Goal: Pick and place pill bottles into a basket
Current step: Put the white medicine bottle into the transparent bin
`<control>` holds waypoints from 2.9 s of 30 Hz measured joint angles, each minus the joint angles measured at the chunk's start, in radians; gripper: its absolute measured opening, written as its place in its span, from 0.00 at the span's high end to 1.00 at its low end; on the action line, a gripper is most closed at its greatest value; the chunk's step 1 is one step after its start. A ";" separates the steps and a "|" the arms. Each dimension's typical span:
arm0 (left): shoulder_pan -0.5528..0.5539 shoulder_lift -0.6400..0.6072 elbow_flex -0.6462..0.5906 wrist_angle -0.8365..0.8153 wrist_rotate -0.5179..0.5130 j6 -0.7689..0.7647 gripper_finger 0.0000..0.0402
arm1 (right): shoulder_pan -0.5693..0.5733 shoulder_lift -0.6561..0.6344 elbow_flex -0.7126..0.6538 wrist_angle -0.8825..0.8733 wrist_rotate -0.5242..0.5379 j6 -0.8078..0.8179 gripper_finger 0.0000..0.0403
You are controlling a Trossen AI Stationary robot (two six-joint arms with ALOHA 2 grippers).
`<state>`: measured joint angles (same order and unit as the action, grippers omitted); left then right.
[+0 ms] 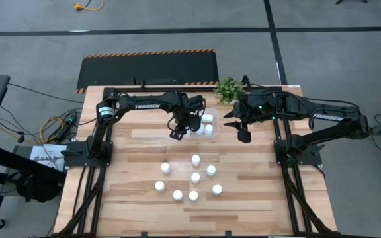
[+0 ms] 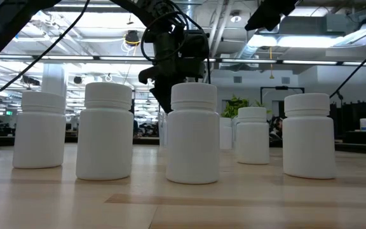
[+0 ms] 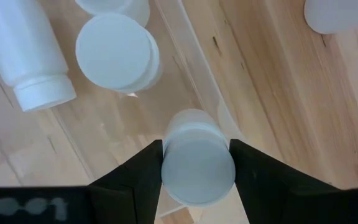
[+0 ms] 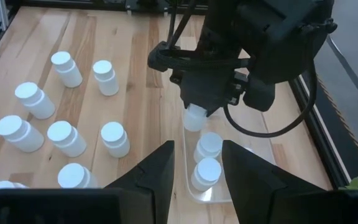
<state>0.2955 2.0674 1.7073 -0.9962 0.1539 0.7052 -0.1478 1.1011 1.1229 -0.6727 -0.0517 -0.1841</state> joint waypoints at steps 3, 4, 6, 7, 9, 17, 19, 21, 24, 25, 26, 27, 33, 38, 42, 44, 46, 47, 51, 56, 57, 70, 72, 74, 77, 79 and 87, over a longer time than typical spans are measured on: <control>0.000 0.000 0.000 0.000 0.000 -0.002 0.58 | 0.000 0.000 0.000 0.000 0.000 0.000 0.69; 0.000 0.000 0.000 0.000 0.000 -0.002 0.58 | 0.000 0.000 0.000 0.000 0.000 0.000 0.69; 0.000 -0.001 0.000 0.000 0.001 -0.002 0.58 | 0.000 0.000 0.000 0.000 0.000 0.000 0.69; 0.000 -0.001 0.000 0.000 0.001 -0.002 0.58 | 0.000 0.000 0.000 0.000 0.000 0.000 0.69; 0.000 -0.001 0.000 0.000 0.002 -0.003 0.58 | 0.000 0.000 0.000 0.000 0.000 -0.001 0.69; 0.000 -0.002 0.000 0.000 0.002 -0.009 0.58 | 0.000 0.000 0.000 0.000 0.000 -0.001 0.69; 0.000 -0.002 0.000 0.000 0.002 -0.009 0.57 | 0.000 0.000 0.000 0.000 0.000 -0.001 0.69; 0.000 -0.002 0.000 0.000 0.001 -0.009 0.55 | 0.000 0.000 0.000 0.000 0.000 -0.001 0.69; 0.000 -0.002 0.000 0.000 -0.001 -0.010 0.51 | 0.000 0.000 0.000 0.000 0.000 -0.001 0.69; 0.000 -0.002 0.000 0.000 -0.001 -0.010 0.49 | 0.000 0.000 0.000 0.000 0.000 -0.001 0.69; 0.000 -0.002 0.000 0.000 -0.002 -0.010 0.48 | 0.000 0.000 0.000 0.000 0.000 -0.001 0.69; 0.000 -0.002 0.000 0.000 -0.002 -0.010 0.47 | 0.000 0.000 0.000 0.000 0.000 -0.001 0.69; 0.000 -0.002 0.000 0.000 -0.022 -0.015 0.43 | 0.000 0.000 0.000 0.000 0.000 -0.001 0.69; 0.000 -0.002 0.001 -0.011 -0.059 -0.015 0.43 | 0.000 0.000 0.000 0.000 0.000 -0.001 0.69; 0.000 -0.002 0.001 -0.037 -0.065 -0.015 0.43 | 0.000 0.000 0.000 0.000 0.000 -0.001 0.69; 0.000 -0.002 0.001 -0.044 -0.067 -0.014 0.43 | 0.000 0.000 0.000 0.000 0.000 -0.003 0.69; 0.000 -0.002 0.001 -0.046 -0.071 -0.014 0.43 | 0.000 0.000 0.000 0.000 0.000 -0.005 0.69; 0.000 -0.002 0.001 -0.046 -0.076 -0.014 0.43 | 0.000 0.000 0.000 0.000 0.000 -0.008 0.69; 0.000 -0.002 0.001 -0.047 -0.094 -0.013 0.43 | 0.000 0.000 0.000 0.000 0.000 -0.008 0.69; 0.000 -0.006 0.001 -0.051 -0.095 -0.007 0.43 | 0.000 0.000 0.000 0.000 0.000 -0.008 0.69; 0.000 -0.007 0.009 -0.061 -0.095 -0.004 0.43 | 0.000 0.000 0.000 0.000 0.000 -0.008 0.69; 0.001 -0.009 0.309 -0.212 -0.110 -0.021 0.43 | 0.000 0.000 0.000 0.000 0.000 -0.010 0.69; 0.000 -0.009 0.385 -0.265 -0.117 -0.059 0.43 | 0.000 0.000 0.000 0.000 0.000 -0.012 0.69; 0.000 -0.008 0.473 -0.334 -0.119 -0.133 0.44 | 0.000 0.000 0.000 0.000 0.000 -0.021 0.69; -0.002 -0.011 0.582 -0.429 -0.096 -0.235 0.44 | -0.001 0.000 0.000 0.000 0.000 -0.027 0.69; -0.009 -0.010 0.631 -0.497 -0.069 -0.279 0.44 | -0.005 0.000 0.000 0.000 0.000 -0.028 0.69; -0.073 -0.158 0.552 -0.562 0.037 -0.284 0.44 | -0.005 0.000 0.000 -0.005 0.000 -0.036 0.69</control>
<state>0.2228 1.9094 2.2596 -1.5584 0.1910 0.4215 -0.1530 1.1011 1.1233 -0.6773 -0.0517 -0.2205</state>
